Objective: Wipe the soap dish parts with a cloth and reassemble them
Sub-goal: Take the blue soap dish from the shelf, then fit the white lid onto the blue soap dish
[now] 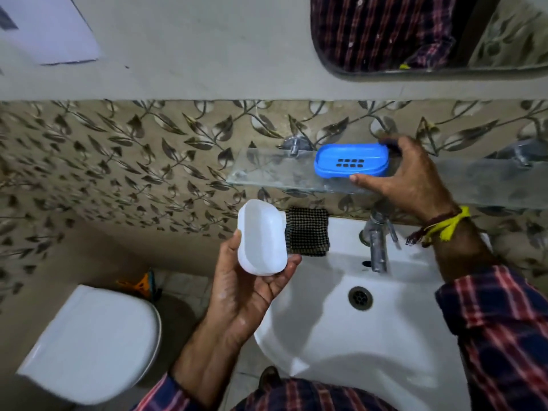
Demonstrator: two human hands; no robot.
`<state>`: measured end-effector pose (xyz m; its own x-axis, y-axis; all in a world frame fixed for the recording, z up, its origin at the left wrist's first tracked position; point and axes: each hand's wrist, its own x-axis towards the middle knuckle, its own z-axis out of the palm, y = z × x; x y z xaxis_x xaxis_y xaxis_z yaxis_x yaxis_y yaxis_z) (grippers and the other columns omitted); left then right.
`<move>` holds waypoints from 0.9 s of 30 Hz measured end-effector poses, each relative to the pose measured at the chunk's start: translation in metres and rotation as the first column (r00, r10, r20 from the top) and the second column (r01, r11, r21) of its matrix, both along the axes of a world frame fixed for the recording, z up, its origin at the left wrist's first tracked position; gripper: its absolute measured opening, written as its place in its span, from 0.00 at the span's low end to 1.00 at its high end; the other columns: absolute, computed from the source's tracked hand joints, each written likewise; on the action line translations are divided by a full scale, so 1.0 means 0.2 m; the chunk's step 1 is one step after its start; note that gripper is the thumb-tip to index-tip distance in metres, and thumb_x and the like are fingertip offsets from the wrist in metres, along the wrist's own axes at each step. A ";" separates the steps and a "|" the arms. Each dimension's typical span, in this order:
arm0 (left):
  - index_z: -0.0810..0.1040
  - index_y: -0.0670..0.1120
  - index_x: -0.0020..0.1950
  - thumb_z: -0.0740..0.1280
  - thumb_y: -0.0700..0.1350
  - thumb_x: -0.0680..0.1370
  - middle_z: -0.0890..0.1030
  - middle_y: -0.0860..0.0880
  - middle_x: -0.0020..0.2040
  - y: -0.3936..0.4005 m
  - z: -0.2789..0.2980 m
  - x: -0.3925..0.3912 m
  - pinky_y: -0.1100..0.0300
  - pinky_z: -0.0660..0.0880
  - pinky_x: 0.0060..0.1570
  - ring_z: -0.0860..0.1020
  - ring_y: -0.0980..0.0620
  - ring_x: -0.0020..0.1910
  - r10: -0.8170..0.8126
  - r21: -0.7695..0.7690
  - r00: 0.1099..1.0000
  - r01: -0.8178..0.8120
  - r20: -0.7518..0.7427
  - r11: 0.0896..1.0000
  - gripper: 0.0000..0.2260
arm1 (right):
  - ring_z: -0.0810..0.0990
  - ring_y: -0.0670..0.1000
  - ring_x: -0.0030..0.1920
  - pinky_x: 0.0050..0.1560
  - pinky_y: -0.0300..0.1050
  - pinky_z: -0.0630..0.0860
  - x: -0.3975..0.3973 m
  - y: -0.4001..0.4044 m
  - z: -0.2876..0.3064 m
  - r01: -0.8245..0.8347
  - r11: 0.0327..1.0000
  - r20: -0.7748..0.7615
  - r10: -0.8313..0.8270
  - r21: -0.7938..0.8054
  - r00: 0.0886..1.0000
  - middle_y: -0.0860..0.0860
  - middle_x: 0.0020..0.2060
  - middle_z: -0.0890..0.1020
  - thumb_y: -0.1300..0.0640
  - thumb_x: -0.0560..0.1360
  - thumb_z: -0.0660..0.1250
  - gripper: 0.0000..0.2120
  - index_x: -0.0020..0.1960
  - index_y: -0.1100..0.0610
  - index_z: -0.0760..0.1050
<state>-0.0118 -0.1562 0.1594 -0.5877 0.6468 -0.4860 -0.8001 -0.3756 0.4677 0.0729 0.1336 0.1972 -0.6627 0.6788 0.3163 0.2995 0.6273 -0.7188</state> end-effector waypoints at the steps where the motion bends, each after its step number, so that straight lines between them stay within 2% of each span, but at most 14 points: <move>1: 0.79 0.40 0.64 0.68 0.54 0.77 0.84 0.37 0.55 0.00 0.00 0.00 0.34 0.70 0.65 0.84 0.33 0.48 -0.005 0.035 1.000 0.005 0.003 0.999 0.22 | 0.77 0.53 0.61 0.65 0.48 0.74 0.01 -0.01 0.00 0.004 0.999 -0.052 -0.007 -0.052 0.999 0.57 0.62 0.77 0.48 0.61 0.83 0.39 0.67 0.59 0.71; 4: 0.82 0.38 0.61 0.65 0.56 0.77 0.84 0.35 0.52 -0.01 0.00 0.00 0.34 0.75 0.61 0.83 0.30 0.48 -0.034 0.087 0.999 0.035 -0.013 0.996 0.24 | 0.80 0.53 0.60 0.65 0.52 0.76 0.11 -0.06 0.03 -0.057 0.947 -0.287 -0.038 -0.317 0.957 0.56 0.60 0.80 0.48 0.60 0.83 0.40 0.66 0.60 0.72; 6: 0.84 0.37 0.57 0.62 0.58 0.76 0.83 0.34 0.51 0.00 0.00 -0.01 0.39 0.81 0.54 0.82 0.30 0.47 -0.067 0.076 0.997 0.070 -0.036 0.995 0.26 | 0.82 0.51 0.56 0.60 0.46 0.79 0.21 -0.12 0.05 -0.166 0.869 -0.431 -0.059 -0.467 0.901 0.53 0.56 0.83 0.45 0.58 0.83 0.41 0.65 0.61 0.73; 9: 0.79 0.38 0.64 0.57 0.59 0.77 0.80 0.36 0.50 0.03 0.01 -0.01 0.48 0.80 0.42 0.79 0.36 0.43 -0.124 0.030 0.983 0.130 -0.134 0.991 0.29 | 0.82 0.53 0.55 0.58 0.45 0.80 0.34 -0.21 0.05 -0.288 0.774 -0.528 -0.070 -0.564 0.846 0.55 0.55 0.83 0.51 0.62 0.81 0.35 0.64 0.60 0.74; 13: 0.75 0.44 0.68 0.65 0.62 0.73 0.77 0.39 0.54 0.13 0.04 0.00 0.51 0.77 0.37 0.76 0.41 0.42 -0.138 -0.022 0.938 0.138 -0.318 0.990 0.30 | 0.77 0.58 0.55 0.54 0.51 0.76 0.42 -0.32 -0.02 -0.395 0.602 -0.571 -0.126 -0.694 0.811 0.59 0.54 0.78 0.60 0.69 0.69 0.29 0.70 0.61 0.68; 15: 0.76 0.45 0.66 0.68 0.58 0.73 0.77 0.40 0.55 0.19 0.04 0.02 0.51 0.76 0.37 0.76 0.41 0.44 -0.148 -0.072 0.896 0.130 -0.419 0.989 0.26 | 0.76 0.59 0.54 0.50 0.48 0.76 0.44 -0.37 -0.04 -0.421 0.498 -0.567 -0.184 -0.758 0.803 0.59 0.54 0.76 0.61 0.72 0.62 0.28 0.72 0.62 0.66; 17: 0.82 0.49 0.59 0.62 0.55 0.80 0.81 0.44 0.49 0.24 0.02 0.03 0.52 0.78 0.36 0.79 0.44 0.43 -0.191 -0.081 0.860 0.173 -0.474 0.982 0.15 | 0.78 0.59 0.53 0.52 0.51 0.77 0.45 -0.40 -0.06 -0.447 0.421 -0.569 -0.229 -0.790 0.790 0.59 0.53 0.78 0.59 0.72 0.63 0.26 0.70 0.62 0.68; 19: 0.86 0.55 0.54 0.54 0.55 0.84 0.86 0.51 0.48 0.28 -0.01 0.06 0.56 0.81 0.40 0.84 0.50 0.46 -0.263 -0.112 0.830 0.239 -0.492 0.964 0.20 | 0.83 0.60 0.51 0.56 0.57 0.78 0.45 -0.42 -0.09 -0.460 0.368 -0.563 -0.251 -0.808 0.788 0.61 0.52 0.81 0.54 0.70 0.69 0.28 0.67 0.64 0.71; 21: 0.84 0.55 0.61 0.56 0.59 0.82 0.86 0.51 0.58 0.31 0.00 0.10 0.56 0.81 0.54 0.83 0.51 0.58 -0.342 -0.198 0.785 0.279 -0.517 0.940 0.20 | 0.83 0.62 0.49 0.54 0.59 0.80 0.46 -0.44 -0.10 -0.450 0.363 -0.550 -0.249 -0.816 0.797 0.64 0.52 0.81 0.50 0.67 0.72 0.35 0.68 0.67 0.69; 23: 0.77 0.48 0.71 0.63 0.64 0.76 0.79 0.44 0.69 0.33 0.03 0.13 0.47 0.72 0.71 0.75 0.45 0.71 -0.411 -0.323 0.700 0.264 -0.585 0.909 0.29 | 0.82 0.64 0.50 0.53 0.59 0.80 0.45 -0.46 -0.12 -0.410 0.398 -0.534 -0.276 -0.820 0.799 0.68 0.52 0.80 0.46 0.67 0.73 0.38 0.69 0.67 0.69; 24: 0.74 0.47 0.73 0.67 0.67 0.72 0.76 0.43 0.72 0.34 0.03 0.14 0.44 0.68 0.74 0.73 0.44 0.73 -0.453 -0.362 0.642 0.279 -0.618 0.889 0.36 | 0.81 0.64 0.49 0.53 0.59 0.79 0.44 -0.47 -0.13 -0.382 0.427 -0.524 -0.288 -0.820 0.802 0.71 0.53 0.79 0.45 0.67 0.73 0.37 0.68 0.66 0.70; 25: 0.75 0.46 0.72 0.70 0.69 0.70 0.77 0.45 0.71 0.34 0.03 0.15 0.46 0.69 0.73 0.74 0.46 0.72 -0.482 -0.386 0.596 0.292 -0.642 0.875 0.38 | 0.81 0.64 0.49 0.52 0.59 0.79 0.44 -0.48 -0.14 -0.346 0.467 -0.512 -0.295 -0.814 0.807 0.73 0.53 0.78 0.44 0.69 0.72 0.36 0.67 0.66 0.71; 26: 0.78 0.48 0.68 0.70 0.69 0.71 0.81 0.50 0.66 0.35 0.04 0.15 0.53 0.74 0.68 0.78 0.52 0.67 -0.476 -0.373 0.555 0.296 -0.682 0.880 0.33 | 0.81 0.64 0.48 0.50 0.59 0.79 0.43 -0.49 -0.15 -0.309 0.511 -0.502 -0.299 -0.802 0.811 0.74 0.53 0.78 0.43 0.70 0.71 0.34 0.66 0.65 0.72; 27: 0.82 0.51 0.63 0.69 0.64 0.75 0.85 0.55 0.59 0.36 0.04 0.16 0.63 0.77 0.59 0.82 0.58 0.60 -0.474 -0.353 0.511 0.320 -0.717 0.879 0.23 | 0.82 0.63 0.47 0.49 0.58 0.79 0.42 -0.50 -0.16 -0.269 0.557 -0.492 -0.298 -0.785 0.818 0.73 0.53 0.79 0.42 0.70 0.71 0.32 0.65 0.63 0.73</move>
<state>0.0195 -0.0850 0.1673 -0.4809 0.8711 -0.0991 -0.1565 0.0259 0.9873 0.1565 0.0328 0.1645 -0.5644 0.8208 -0.0884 -0.2887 -0.2965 -0.9103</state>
